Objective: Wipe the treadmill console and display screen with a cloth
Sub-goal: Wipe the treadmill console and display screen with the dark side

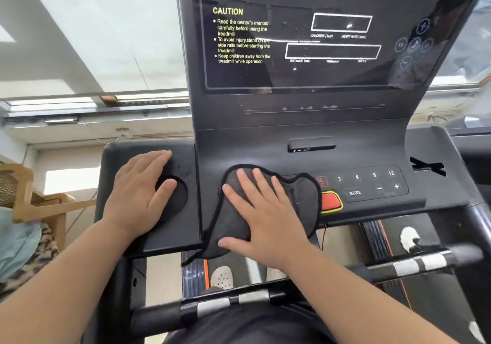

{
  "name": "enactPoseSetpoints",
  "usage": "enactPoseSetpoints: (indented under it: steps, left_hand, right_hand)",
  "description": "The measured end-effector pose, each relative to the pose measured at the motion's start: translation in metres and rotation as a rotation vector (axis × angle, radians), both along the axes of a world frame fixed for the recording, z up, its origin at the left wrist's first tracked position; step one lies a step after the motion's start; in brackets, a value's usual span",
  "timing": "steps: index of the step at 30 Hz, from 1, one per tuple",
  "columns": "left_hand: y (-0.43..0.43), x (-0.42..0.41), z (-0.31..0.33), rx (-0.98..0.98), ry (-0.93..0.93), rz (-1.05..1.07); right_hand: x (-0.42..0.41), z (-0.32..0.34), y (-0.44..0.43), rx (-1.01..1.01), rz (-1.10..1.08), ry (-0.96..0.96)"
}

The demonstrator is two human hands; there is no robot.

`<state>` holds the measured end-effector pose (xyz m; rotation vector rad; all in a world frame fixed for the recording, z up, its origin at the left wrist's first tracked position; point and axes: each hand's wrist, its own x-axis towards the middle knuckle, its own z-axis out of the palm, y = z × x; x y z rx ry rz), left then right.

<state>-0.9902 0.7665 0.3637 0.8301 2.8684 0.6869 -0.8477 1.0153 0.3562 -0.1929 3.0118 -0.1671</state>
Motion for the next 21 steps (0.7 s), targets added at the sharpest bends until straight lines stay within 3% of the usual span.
enactPoseSetpoints:
  steps: [4,8,14,21]
  left_hand:
    - [0.001,0.002,0.0,-0.016,0.0,-0.005]
    - [0.003,0.009,-0.001,-0.064,0.032,-0.042]
    - [0.034,0.015,0.007,0.05,0.026,-0.08]
    - [0.06,-0.009,0.036,0.245,0.009,0.011]
  right_hand:
    - [0.0,0.006,0.046,0.066,-0.241,-0.006]
    - [-0.009,0.008,0.033,0.081,-0.338,-0.025]
    - [-0.036,0.008,-0.013,0.012,-0.107,0.003]
    - [-0.086,0.014,0.0,0.056,0.079,0.104]
